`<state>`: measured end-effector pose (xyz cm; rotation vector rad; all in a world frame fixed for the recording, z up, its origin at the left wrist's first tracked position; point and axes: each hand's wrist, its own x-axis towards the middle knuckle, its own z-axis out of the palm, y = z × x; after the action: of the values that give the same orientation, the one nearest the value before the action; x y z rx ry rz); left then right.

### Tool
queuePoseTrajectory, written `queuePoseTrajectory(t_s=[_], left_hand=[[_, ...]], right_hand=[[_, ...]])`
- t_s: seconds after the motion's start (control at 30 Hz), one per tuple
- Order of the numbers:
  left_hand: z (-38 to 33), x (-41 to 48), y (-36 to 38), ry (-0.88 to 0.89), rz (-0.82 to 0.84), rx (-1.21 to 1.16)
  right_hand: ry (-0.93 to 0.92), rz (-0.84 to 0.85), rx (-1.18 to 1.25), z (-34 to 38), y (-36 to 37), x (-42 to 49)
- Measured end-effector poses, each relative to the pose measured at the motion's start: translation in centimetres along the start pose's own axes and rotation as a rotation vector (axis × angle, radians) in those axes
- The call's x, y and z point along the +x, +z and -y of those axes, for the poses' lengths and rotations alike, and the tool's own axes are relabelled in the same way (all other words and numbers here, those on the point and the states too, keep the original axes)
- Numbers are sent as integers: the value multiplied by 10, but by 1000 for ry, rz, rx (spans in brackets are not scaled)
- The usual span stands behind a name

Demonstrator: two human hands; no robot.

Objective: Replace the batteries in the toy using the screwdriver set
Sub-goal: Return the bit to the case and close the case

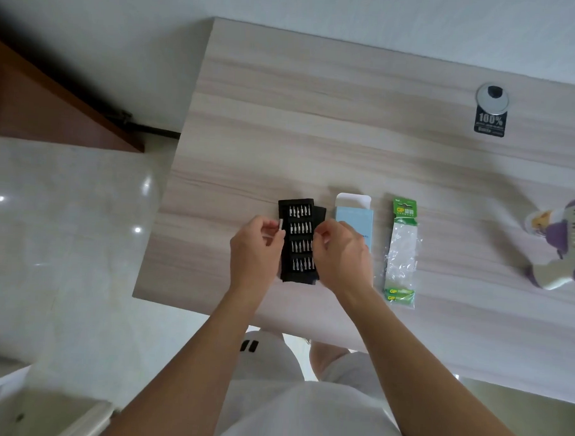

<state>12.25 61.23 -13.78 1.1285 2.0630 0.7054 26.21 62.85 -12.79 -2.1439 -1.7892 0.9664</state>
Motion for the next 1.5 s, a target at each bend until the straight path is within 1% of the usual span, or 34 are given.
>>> queuePoseTrajectory(t_s=[0.33, 0.63, 0.77, 0.83, 0.93, 1.03, 1.17, 1.3, 1.5], left_hand=[[-7, 1, 12, -65, -105, -10], [1, -7, 21, 22, -150, -35], [3, -3, 23, 21, -116, -55], [4, -1, 23, -24, -102, -104], [5, 2, 21, -137, -81, -195], [9, 7, 18, -224, 10, -262], [12, 20, 14, -341, 120, -239], [12, 27, 14, -394, 154, -226], [12, 29, 12, -434, 180, -285]], right_hand=[[5, 5, -2, -1, 3, 8], [29, 37, -4, -1, 6, 13], [34, 37, 10, -2, 6, 14], [33, 33, 15, -2, 6, 13], [30, 37, 24, -3, 6, 14], [33, 41, 31, -3, 6, 15], [61, 46, 61, -4, 6, 16], [67, 44, 74, -4, 5, 17], [65, 40, 82, -5, 5, 17]])
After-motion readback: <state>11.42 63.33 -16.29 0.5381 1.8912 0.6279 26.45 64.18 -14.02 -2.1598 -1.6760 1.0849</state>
